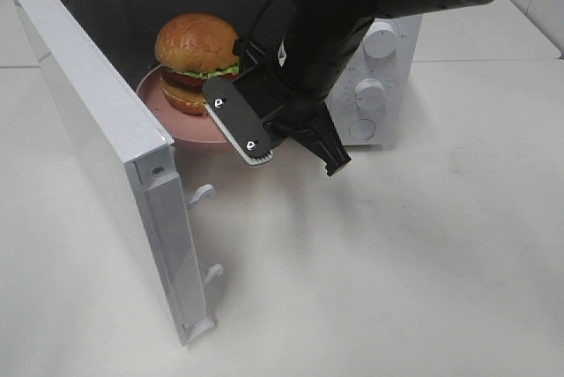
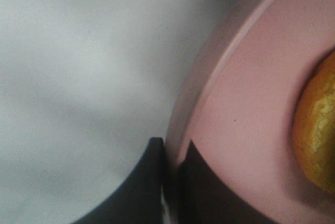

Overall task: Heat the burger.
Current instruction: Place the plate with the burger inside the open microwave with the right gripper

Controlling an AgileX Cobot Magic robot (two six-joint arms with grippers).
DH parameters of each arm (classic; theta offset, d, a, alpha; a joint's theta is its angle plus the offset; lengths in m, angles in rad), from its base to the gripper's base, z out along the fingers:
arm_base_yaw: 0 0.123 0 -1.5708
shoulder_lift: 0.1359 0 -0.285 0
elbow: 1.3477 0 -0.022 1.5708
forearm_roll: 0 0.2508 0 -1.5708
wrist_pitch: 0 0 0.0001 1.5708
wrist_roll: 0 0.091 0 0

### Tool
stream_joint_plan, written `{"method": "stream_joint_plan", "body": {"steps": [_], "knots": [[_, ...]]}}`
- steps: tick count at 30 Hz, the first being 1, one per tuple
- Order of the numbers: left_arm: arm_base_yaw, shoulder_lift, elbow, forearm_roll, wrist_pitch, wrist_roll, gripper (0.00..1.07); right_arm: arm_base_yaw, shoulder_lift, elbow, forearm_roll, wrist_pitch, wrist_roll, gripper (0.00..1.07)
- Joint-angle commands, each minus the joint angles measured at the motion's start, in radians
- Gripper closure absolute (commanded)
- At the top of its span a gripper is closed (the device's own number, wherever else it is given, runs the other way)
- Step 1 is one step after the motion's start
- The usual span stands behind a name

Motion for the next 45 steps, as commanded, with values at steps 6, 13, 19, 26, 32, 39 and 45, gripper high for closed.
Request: {"method": "stream_joint_plan", "body": {"steps": [6, 13, 19, 26, 32, 39, 45], "knots": [[-0.001, -0.003, 0.001, -0.004, -0.014, 0.0, 0.08, 0.001, 0.039, -0.097, -0.068, -0.045, 0.11, 1.07], [-0.001, -0.003, 0.001, -0.004, -0.014, 0.0, 0.08, 0.001, 0.084, -0.155, -0.08, -0.036, 0.153, 1.07], [-0.001, -0.003, 0.001, -0.004, -0.014, 0.0, 0.08, 0.001, 0.136, -0.225, -0.097, -0.021, 0.197, 1.07], [-0.001, -0.003, 0.001, -0.004, -0.014, 0.0, 0.08, 0.001, 0.179, -0.292, -0.131, -0.016, 0.266, 1.07], [-0.001, -0.003, 0.001, -0.004, -0.014, 0.0, 0.08, 0.001, 0.22, -0.358, -0.14, -0.001, 0.289, 1.07], [-0.001, -0.003, 0.001, -0.003, -0.014, 0.0, 0.08, 0.001, 0.284, -0.445, -0.157, 0.011, 0.339, 1.07], [-0.001, -0.003, 0.001, -0.002, -0.014, 0.0, 0.08, 0.001, 0.322, -0.491, -0.161, 0.008, 0.338, 1.07]]}}
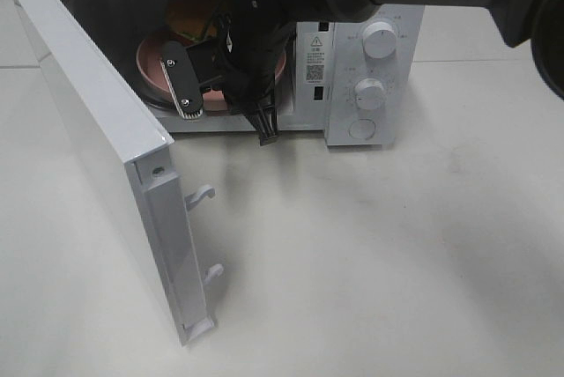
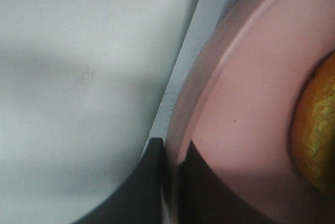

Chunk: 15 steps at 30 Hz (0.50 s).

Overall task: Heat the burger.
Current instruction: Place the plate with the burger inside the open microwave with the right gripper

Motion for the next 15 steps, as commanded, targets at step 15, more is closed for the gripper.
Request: {"method": "stream_joint_plan", "body": {"steps": [15], "knots": [[-0.001, -0.003, 0.001, -0.002, -0.014, 0.0, 0.08, -0.014, 0.056, -0.089, -0.04, -0.115, 0.108, 0.78]]}}
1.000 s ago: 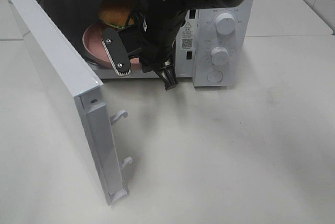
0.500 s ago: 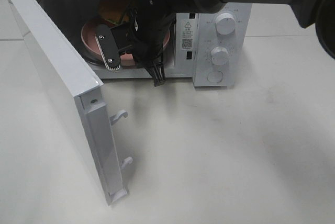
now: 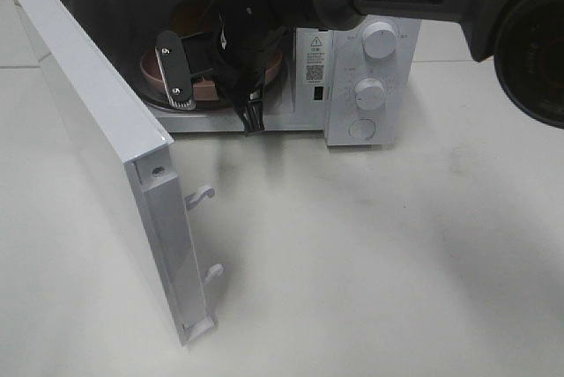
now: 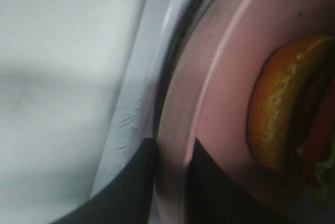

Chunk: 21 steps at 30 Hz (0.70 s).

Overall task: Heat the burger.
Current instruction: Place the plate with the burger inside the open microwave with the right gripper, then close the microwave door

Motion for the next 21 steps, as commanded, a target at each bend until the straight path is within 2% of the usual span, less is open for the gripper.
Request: {"method": "stream_joint_plan", "body": {"steps": [1, 2, 3, 5, 16, 19, 21], "knots": [[-0.001, -0.003, 0.001, -0.002, -0.014, 0.0, 0.08, -0.003, -0.004, -0.013, -0.014, -0.036, 0.028, 0.78], [-0.001, -0.003, 0.001, -0.002, -0.014, 0.0, 0.08, -0.003, -0.003, -0.013, -0.015, -0.037, 0.035, 0.7], [-0.001, -0.003, 0.001, -0.002, -0.014, 0.0, 0.08, -0.003, -0.003, -0.013, -0.015, -0.037, 0.035, 0.7], [-0.001, -0.003, 0.001, -0.002, -0.014, 0.0, 0.08, -0.003, -0.003, -0.012, -0.015, -0.036, 0.044, 0.62], [-0.001, -0.003, 0.001, -0.002, -0.014, 0.0, 0.08, -0.003, -0.026, 0.026, -0.01, -0.05, 0.1, 0.58], [-0.001, -0.003, 0.001, -0.002, -0.014, 0.0, 0.08, -0.003, -0.047, 0.074, 0.001, -0.082, 0.111, 0.54], [-0.001, -0.003, 0.001, -0.002, -0.014, 0.0, 0.08, -0.002, -0.066, 0.113, 0.015, -0.105, 0.115, 0.45]]}}
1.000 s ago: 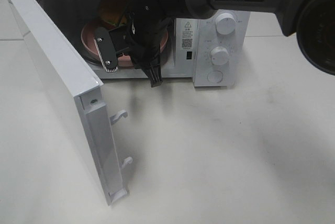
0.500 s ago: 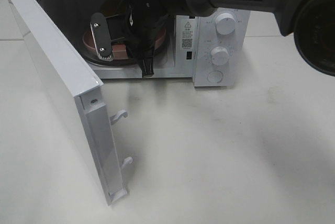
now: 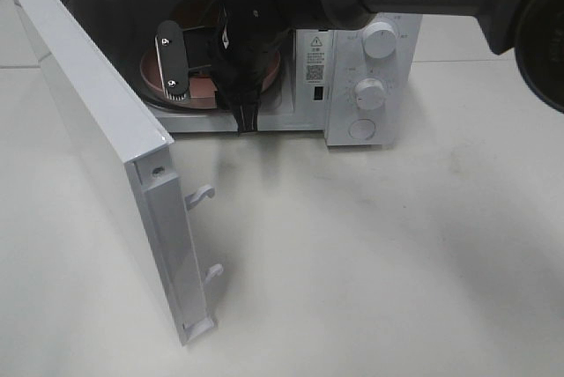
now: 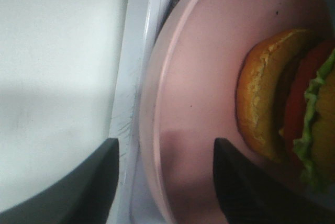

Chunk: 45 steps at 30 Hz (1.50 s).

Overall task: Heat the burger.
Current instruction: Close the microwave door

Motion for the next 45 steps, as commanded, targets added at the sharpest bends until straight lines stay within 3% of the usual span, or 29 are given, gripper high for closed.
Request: {"method": "stream_joint_plan", "body": {"steps": [1, 4, 7, 10, 45], "knots": [[-0.001, -0.003, 0.001, -0.002, -0.014, 0.0, 0.08, -0.002, -0.019, 0.02, 0.011, -0.022, 0.015, 0.45], [-0.001, -0.003, 0.001, -0.002, -0.014, 0.0, 0.08, -0.001, -0.059, 0.081, 0.011, -0.072, 0.03, 0.33], [-0.001, -0.003, 0.001, -0.002, -0.014, 0.0, 0.08, -0.001, -0.097, 0.142, 0.008, -0.113, 0.033, 0.29], [-0.001, -0.003, 0.001, -0.002, -0.014, 0.0, 0.08, -0.004, -0.142, 0.225, 0.007, -0.154, 0.033, 0.31], [-0.001, -0.003, 0.001, -0.002, -0.014, 0.0, 0.08, -0.062, -0.507, 0.731, 0.003, -0.307, 0.115, 0.31]]}}
